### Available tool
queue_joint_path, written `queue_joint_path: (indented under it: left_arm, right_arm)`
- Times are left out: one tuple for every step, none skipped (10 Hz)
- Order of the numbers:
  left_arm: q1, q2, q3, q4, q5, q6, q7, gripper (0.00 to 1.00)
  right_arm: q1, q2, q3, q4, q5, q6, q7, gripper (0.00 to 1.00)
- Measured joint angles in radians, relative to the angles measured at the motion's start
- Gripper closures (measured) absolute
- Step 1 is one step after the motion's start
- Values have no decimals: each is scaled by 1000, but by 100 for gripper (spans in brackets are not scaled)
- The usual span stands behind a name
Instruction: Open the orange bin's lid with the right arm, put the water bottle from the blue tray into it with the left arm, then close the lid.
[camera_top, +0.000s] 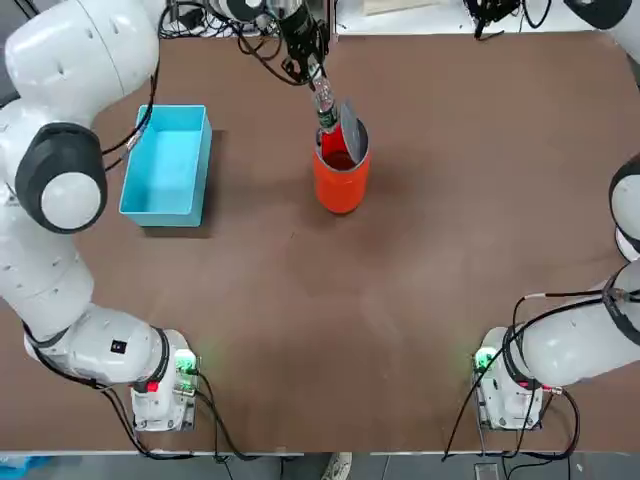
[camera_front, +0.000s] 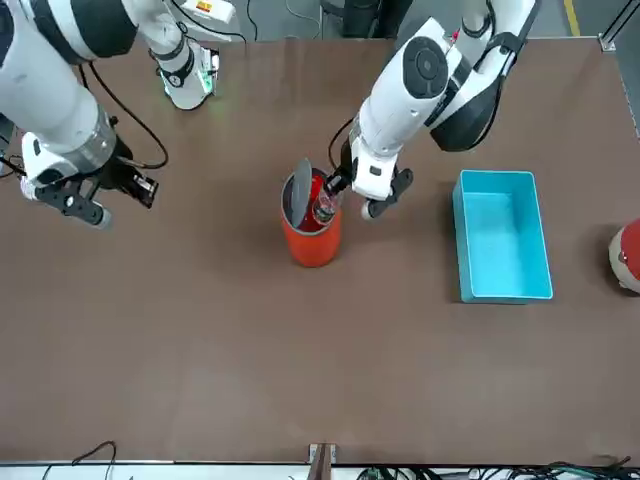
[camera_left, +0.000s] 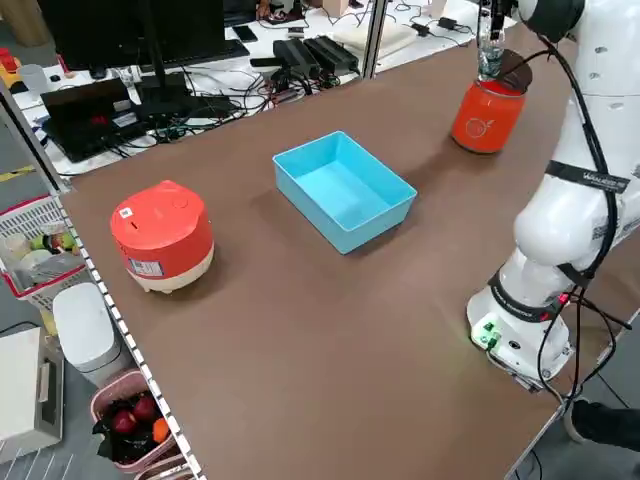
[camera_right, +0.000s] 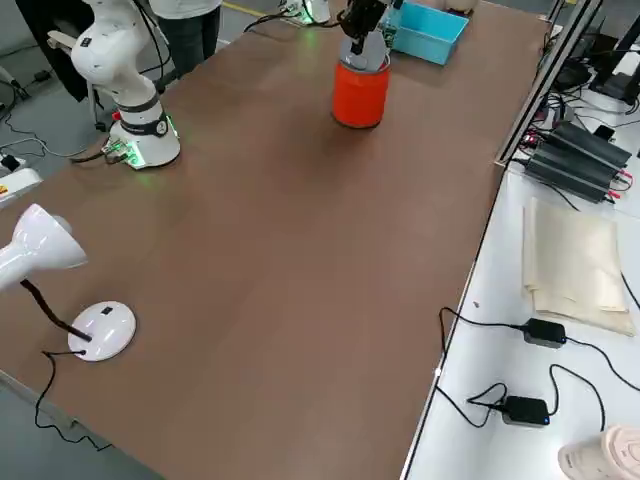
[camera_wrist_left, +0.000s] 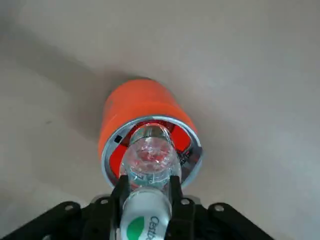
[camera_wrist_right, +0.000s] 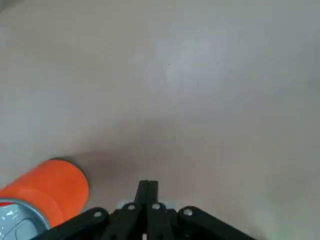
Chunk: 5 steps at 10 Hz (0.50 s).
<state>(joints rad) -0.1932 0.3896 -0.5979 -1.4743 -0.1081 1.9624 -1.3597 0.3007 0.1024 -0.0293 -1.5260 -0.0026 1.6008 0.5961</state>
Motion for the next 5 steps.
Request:
queue_joint_path:
  left_arm:
    - [-12,16,0,0,0,0,0,63]
    - [-20,34,0,0,0,0,0,63]
    - [-21,46,0,0,0,1,0,63]
    - [-19,50,0,1,0,1,2,61]
    - [-16,51,1,2,0,1,4,51]
  right_arm:
    - [0,0,1,-4,1,4,0,99]
    - [1,0,2,-9,1,11,0,99]
    - [1,0,3,-12,2,16,0,99]
    - [1,0,4,-13,2,18,0,99]
    - [2,0,5,-14,3,18,0,99]
